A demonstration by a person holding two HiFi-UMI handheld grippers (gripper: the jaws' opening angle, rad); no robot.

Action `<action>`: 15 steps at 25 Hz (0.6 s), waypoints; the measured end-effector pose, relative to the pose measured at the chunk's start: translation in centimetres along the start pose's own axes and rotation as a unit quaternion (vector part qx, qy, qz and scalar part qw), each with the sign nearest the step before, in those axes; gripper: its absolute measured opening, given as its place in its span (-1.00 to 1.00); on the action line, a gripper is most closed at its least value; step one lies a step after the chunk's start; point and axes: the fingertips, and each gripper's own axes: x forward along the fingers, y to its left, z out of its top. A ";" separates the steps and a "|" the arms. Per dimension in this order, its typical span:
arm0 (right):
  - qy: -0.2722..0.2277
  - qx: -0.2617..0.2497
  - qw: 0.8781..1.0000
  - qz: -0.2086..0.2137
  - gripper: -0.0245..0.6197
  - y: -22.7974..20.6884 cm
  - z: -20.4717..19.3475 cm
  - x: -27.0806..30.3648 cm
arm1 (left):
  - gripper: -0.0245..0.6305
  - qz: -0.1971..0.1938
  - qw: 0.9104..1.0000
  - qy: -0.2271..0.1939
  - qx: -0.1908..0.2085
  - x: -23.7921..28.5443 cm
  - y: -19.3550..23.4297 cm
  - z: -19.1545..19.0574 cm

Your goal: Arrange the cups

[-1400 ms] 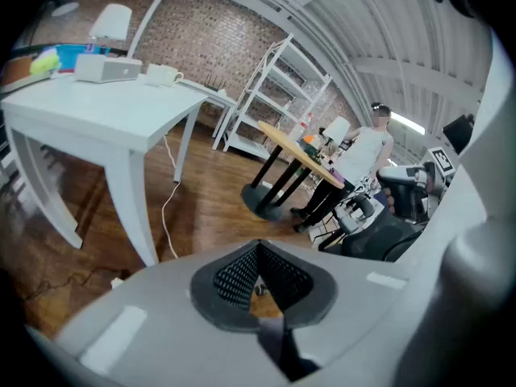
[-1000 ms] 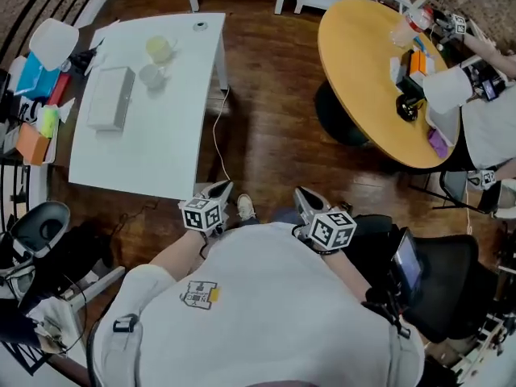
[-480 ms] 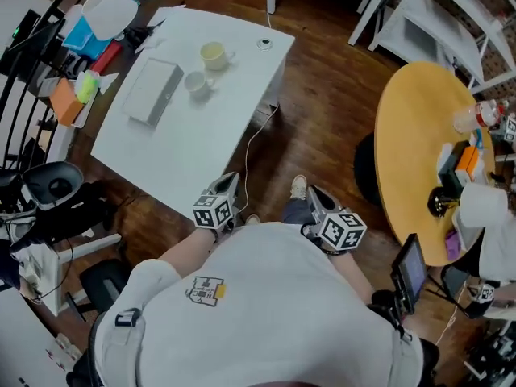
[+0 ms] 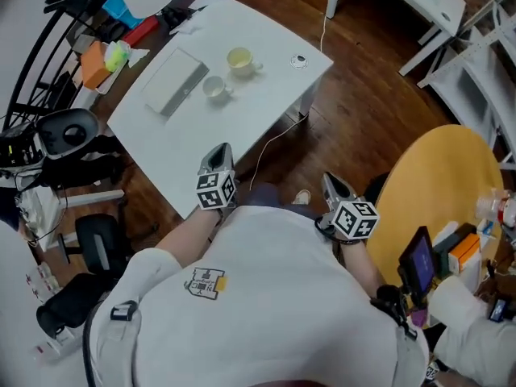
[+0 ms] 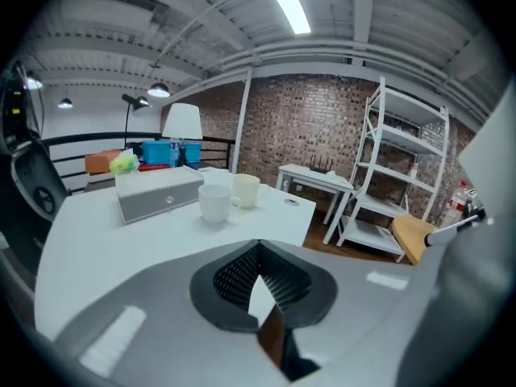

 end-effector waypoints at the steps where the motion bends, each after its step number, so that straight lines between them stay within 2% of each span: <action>1: 0.010 -0.006 1.000 0.007 -0.92 0.0 0.5 1.2 | -0.93 0.010 1.000 -0.005 0.007 0.6 0.5 0.6; 3: 0.026 -0.021 0.999 0.021 -0.92 0.0 1.8 3.8 | -0.93 0.026 0.999 -0.016 0.045 1.9 1.7 1.9; 4: 0.032 -0.029 0.999 0.026 -0.92 0.0 2.7 5.2 | -0.93 0.031 0.996 -0.023 0.079 2.8 2.2 2.6; 6: 0.039 -0.041 0.998 0.034 -0.92 0.2 4.8 7.9 | -0.93 0.036 0.985 -0.042 0.161 4.4 3.1 4.2; 8: 0.044 -0.055 0.996 0.051 -0.92 1.2 6.7 10.2 | -0.93 0.034 0.973 -0.059 0.221 5.9 4.3 5.6; 12: 0.063 -0.095 0.991 0.069 -0.92 2.4 9.3 14.7 | -0.93 0.013 0.956 -0.063 0.285 8.9 6.7 7.5; 14: 0.071 -0.106 0.989 0.077 -0.92 3.0 10.3 16.6 | -0.74 -0.003 0.953 -0.055 0.299 10.1 7.7 8.0; 15: 0.075 -0.115 0.987 0.084 -0.92 3.4 10.7 17.4 | -0.73 -0.013 0.951 -0.051 0.305 10.6 8.1 8.3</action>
